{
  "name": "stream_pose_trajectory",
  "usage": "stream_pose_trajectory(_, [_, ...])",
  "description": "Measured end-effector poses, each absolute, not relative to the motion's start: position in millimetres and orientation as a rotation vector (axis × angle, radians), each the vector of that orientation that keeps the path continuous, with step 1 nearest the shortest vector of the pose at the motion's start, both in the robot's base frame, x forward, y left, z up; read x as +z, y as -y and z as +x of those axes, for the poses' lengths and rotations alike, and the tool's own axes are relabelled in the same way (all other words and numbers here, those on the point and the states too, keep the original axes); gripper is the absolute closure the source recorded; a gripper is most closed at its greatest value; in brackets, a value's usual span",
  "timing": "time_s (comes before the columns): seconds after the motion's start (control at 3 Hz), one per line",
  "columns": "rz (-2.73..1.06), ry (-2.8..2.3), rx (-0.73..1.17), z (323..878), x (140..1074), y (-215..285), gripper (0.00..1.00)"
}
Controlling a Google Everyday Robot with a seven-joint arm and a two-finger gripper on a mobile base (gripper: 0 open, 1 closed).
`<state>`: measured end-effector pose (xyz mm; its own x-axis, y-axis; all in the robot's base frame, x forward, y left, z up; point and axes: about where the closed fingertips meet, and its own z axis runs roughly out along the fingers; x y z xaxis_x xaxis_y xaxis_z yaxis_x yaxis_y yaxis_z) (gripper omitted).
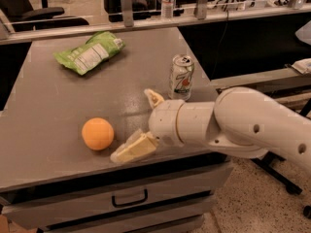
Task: Move orange near green rice chip bag
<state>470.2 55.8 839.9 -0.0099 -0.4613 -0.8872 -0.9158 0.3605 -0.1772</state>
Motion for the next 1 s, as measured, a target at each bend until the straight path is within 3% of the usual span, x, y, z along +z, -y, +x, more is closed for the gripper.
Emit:
stream_pose_trajectory(0.33, [-1.181, -1.553, 0.518, 503, 927, -55, 0.0])
stream_pose_trajectory(1.0, [-1.204, -1.558, 0.556, 491, 925, -59, 0.0])
